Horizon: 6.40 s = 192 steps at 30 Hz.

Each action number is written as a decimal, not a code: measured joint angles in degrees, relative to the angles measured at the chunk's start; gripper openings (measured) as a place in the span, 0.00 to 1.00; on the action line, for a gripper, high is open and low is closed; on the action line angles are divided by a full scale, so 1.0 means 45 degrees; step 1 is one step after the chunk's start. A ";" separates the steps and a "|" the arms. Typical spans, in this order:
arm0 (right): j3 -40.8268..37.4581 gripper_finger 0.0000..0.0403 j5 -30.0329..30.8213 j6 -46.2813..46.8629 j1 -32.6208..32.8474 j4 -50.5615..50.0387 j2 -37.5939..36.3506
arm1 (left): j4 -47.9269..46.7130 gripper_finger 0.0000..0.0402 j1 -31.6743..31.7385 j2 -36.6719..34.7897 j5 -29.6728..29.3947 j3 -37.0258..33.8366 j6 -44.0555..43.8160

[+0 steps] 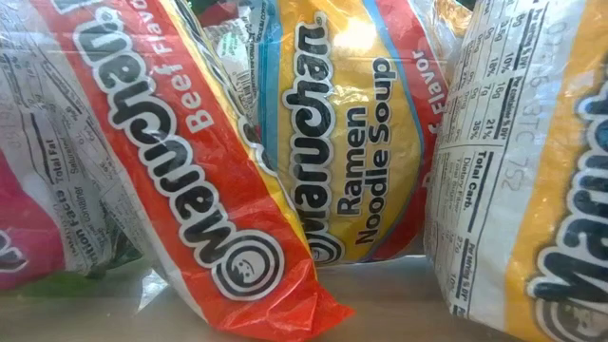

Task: Pick & Place Food Item
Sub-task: Put the red noodle pack into the bottom transparent bin, then put the yellow seasoning bottle into the top transparent bin

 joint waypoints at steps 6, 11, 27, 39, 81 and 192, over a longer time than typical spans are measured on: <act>0.0000 0.19 0.0000 0.0000 0.0000 0.0004 0.0000 | 0.0385 0.33 0.0020 0.0000 0.0016 0.0000 0.0061; 0.0000 0.19 0.0000 0.0000 0.0000 0.0005 0.0000 | 0.1132 0.34 0.0039 0.0000 0.0011 0.0000 0.0641; 0.0000 0.19 -0.0005 0.0000 0.0000 -0.0025 0.0000 | 0.1987 0.33 0.0035 0.0567 -0.1414 0.0005 0.1143; 0.0000 0.19 -0.0005 0.0000 0.0000 -0.0049 0.0002 | 0.1026 0.33 -0.0063 0.0568 -0.0558 0.0005 0.0816; 0.0000 0.19 -0.0010 -0.0040 -0.0004 -0.0146 0.0005 | 0.1089 0.62 0.0878 -0.1021 0.0496 0.0000 0.1233; 0.0000 0.18 -0.1986 0.6988 1.4718 -0.5145 0.0005 | -0.4979 0.38 0.2963 -0.5712 -0.6459 -0.2982 -0.0109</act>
